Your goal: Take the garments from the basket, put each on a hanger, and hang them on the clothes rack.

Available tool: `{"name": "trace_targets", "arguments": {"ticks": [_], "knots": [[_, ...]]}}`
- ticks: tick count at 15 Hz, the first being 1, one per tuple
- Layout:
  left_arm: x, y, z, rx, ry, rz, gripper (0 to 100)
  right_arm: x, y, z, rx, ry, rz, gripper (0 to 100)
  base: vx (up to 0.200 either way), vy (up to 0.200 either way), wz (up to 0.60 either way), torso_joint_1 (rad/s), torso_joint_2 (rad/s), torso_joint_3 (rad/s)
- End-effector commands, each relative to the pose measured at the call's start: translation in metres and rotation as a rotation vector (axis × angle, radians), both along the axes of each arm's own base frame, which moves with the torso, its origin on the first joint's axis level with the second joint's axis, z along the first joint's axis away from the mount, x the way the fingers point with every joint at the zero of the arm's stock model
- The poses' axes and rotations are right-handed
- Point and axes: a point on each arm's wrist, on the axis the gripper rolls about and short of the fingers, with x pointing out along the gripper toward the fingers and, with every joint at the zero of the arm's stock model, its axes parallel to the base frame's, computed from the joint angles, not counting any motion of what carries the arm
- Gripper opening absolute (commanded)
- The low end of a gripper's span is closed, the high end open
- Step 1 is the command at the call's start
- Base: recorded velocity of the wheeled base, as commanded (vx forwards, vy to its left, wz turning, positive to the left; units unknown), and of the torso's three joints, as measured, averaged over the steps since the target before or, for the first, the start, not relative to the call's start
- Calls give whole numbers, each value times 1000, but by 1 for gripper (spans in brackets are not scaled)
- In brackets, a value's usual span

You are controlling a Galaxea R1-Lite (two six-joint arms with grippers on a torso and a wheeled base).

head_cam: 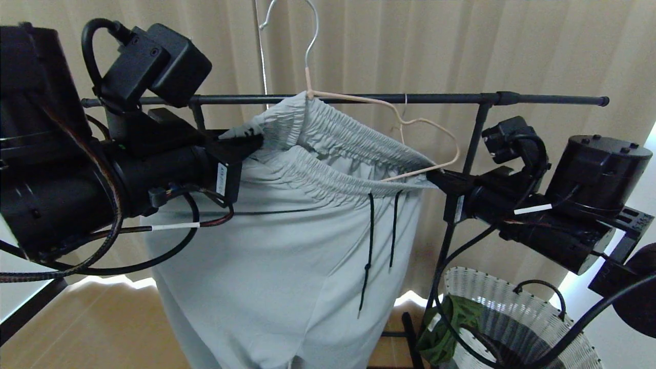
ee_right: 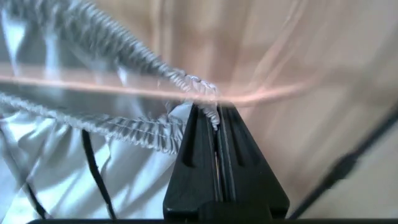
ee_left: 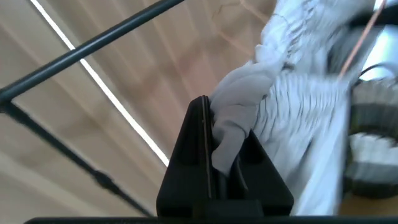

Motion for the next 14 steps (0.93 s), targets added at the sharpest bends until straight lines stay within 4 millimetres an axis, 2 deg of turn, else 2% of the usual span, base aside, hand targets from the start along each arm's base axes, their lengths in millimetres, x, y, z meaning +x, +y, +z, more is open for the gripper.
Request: {"name": "trace_targets", "arguments": {"ticks": [1, 4, 9, 14], "knots": [[1, 14, -8, 84, -17, 44, 0, 11, -14, 8, 11, -26, -58, 0, 0, 0, 0, 0, 0, 0], [0, 24, -16, 125, -9, 72, 0, 17, -19, 13, 18, -43, -77, 0, 0, 0, 0, 0, 0, 0], [5, 34, -27, 231, -15, 108, 0, 17, -15, 18, 22, -55, -61, 0, 0, 0, 0, 0, 0, 0], [2, 36, -36, 274, -4, 86, 0, 18, -11, 19, 6, -17, -47, 0, 0, 0, 0, 0, 0, 0]]}}
